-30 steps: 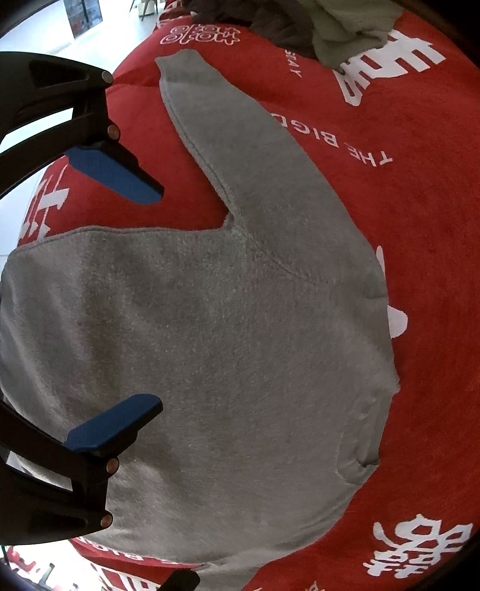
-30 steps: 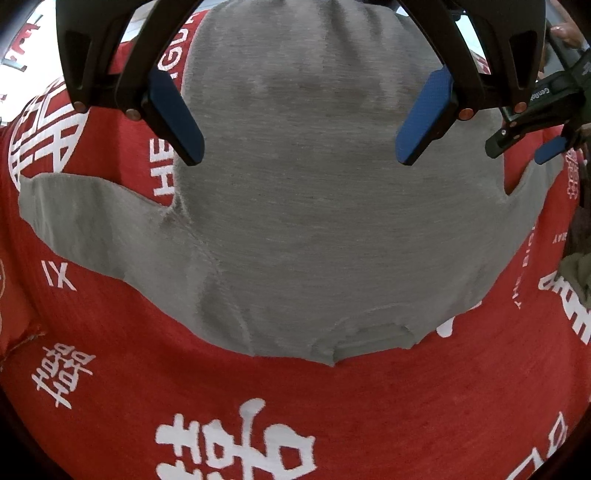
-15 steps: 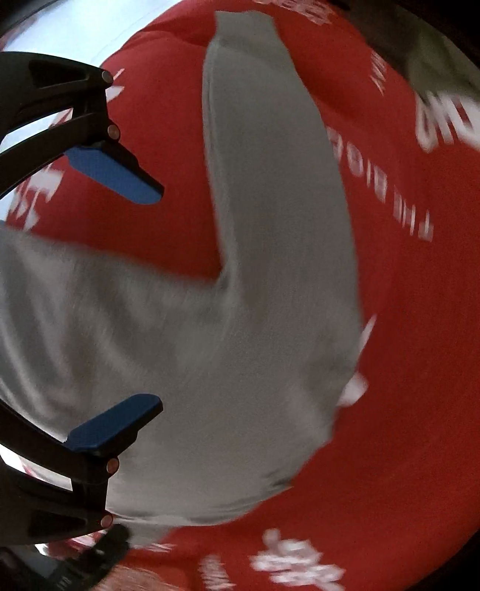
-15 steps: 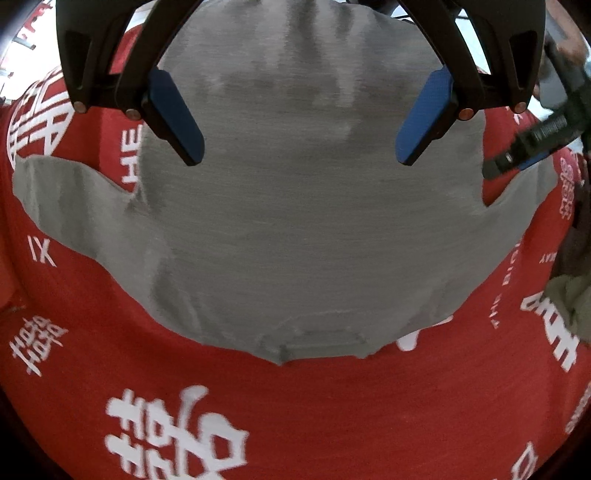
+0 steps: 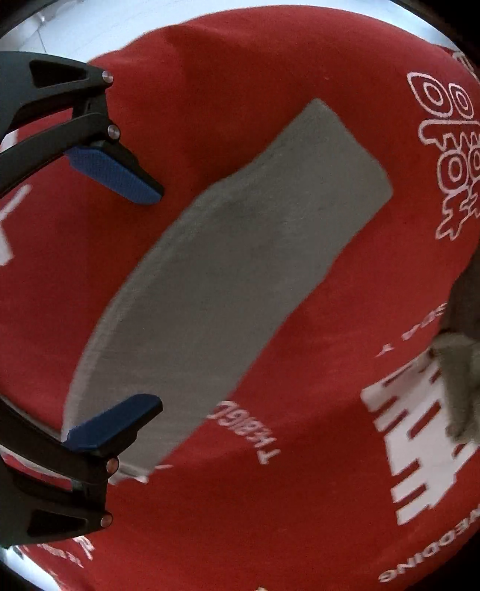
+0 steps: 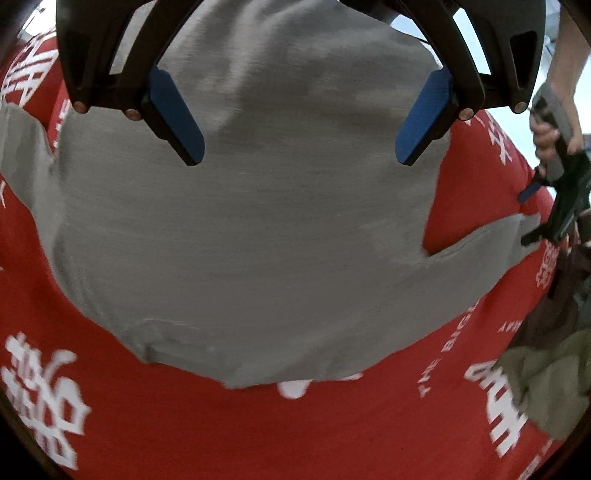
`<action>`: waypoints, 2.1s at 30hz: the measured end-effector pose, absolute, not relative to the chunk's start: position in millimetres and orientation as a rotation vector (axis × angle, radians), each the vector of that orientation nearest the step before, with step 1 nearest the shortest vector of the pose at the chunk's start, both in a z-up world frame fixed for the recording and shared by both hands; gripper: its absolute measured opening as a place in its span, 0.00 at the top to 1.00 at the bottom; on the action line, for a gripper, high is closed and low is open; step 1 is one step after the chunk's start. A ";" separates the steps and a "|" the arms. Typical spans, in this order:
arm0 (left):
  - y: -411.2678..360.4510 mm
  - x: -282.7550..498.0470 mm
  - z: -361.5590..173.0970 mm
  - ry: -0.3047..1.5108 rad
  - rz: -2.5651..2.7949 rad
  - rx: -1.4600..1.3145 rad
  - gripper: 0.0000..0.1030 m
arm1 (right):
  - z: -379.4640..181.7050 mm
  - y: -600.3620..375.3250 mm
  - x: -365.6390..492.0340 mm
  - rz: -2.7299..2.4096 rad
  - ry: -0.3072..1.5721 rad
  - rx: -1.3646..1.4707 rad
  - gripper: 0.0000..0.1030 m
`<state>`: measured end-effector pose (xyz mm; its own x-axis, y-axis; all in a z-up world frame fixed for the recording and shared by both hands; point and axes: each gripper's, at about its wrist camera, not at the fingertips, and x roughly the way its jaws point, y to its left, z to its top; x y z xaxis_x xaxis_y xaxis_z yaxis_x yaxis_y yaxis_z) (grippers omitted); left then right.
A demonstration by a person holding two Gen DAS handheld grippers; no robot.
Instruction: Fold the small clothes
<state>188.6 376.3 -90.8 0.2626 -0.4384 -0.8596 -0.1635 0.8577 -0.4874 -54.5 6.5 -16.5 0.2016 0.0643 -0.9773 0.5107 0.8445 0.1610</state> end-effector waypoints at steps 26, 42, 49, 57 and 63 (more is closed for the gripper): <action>255.7 187.1 -20.8 1.170 -0.521 -0.363 0.89 | -9.9 14.2 -60.3 -0.276 1.279 0.582 0.00; -48.1 -12.3 -33.9 1.256 -1.041 0.187 0.89 | -3.9 -117.5 -211.9 -0.560 1.145 0.823 0.00; -40.4 -29.4 -27.8 1.220 -0.949 0.372 0.64 | -26.2 -139.1 -232.5 -0.591 1.153 0.887 0.00; 42.8 1.6 4.4 1.118 -0.741 0.473 0.25 | -22.1 -133.5 -133.2 -0.484 1.144 0.801 0.00; 90.6 28.8 -45.8 1.179 -0.535 0.625 0.25 | -42.5 -86.5 -37.6 -0.503 1.329 0.358 0.00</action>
